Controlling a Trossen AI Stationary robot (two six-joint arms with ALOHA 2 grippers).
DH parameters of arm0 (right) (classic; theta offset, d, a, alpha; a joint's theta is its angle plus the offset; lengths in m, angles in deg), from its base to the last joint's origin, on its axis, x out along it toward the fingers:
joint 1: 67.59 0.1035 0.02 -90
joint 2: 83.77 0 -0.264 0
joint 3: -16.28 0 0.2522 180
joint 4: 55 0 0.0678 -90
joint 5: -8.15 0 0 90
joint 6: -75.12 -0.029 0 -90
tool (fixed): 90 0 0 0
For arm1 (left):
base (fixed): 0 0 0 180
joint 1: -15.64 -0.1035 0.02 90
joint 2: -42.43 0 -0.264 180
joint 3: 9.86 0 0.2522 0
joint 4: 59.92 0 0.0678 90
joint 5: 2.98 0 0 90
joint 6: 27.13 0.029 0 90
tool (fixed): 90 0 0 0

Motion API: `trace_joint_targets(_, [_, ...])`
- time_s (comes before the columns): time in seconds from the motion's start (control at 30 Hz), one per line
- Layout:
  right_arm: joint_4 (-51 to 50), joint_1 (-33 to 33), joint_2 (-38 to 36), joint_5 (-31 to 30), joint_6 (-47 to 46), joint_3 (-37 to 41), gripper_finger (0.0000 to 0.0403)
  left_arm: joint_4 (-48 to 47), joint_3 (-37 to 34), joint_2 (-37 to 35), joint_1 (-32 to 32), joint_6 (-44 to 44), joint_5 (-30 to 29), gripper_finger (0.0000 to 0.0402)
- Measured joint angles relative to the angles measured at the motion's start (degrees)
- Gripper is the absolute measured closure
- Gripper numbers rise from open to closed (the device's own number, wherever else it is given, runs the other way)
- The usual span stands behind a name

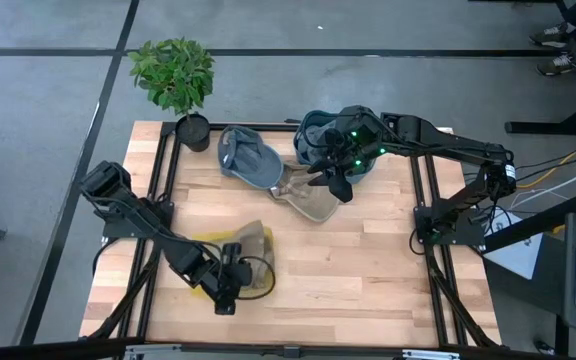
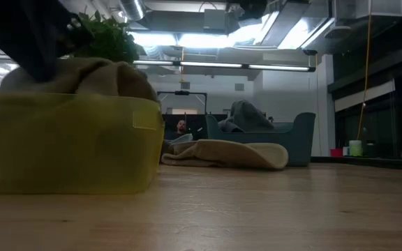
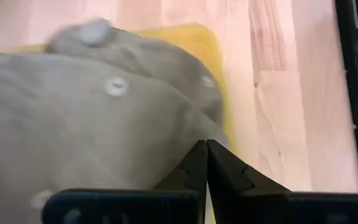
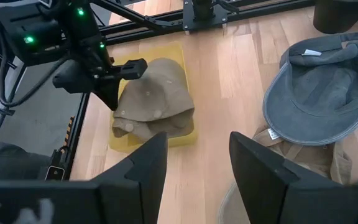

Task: Pick & Place hat
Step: Put the bottom brown cap into the yellow bin, then put the brown cap into the yellow bin

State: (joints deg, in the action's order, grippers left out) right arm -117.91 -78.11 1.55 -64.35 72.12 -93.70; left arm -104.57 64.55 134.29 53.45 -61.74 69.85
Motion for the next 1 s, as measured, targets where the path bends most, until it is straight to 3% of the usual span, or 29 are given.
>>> trace_joint_targets(0.2, [-0.02,0.0,0.0,0.01,0.06,0.0,0.0231,2.74,-1.61,0.21,-1.56,1.97,8.98,0.0397])
trace_joint_targets(0.33, [-0.07,0.0,0.0,0.02,0.25,0.0,0.0231,3.81,-1.83,0.17,-2.09,2.88,9.56,0.0399])
trace_joint_targets(0.47, [-0.49,0.0,0.0,0.02,0.83,0.0,0.0231,3.82,-1.83,-2.73,-2.99,0.78,7.2,0.0399])
trace_joint_targets(0.63, [-2.42,0.0,0.02,-3.13,3.83,0.0,0.0231,0.95,-1.83,-10.37,-4.87,0.13,-0.36,0.04])
trace_joint_targets(0.77, [-5.88,0.0,0.02,-6.3,7.24,0.0,0.0231,-1.16,-1.83,-16.8,-9.02,-0.27,-3.94,0.0399])
trace_joint_targets(1.0, [-6.07,0.93,0.0,-7.89,7.98,6.07,0.0231,-0.53,-1.83,-22.15,-19.65,8.49,-5.37,0.0399])
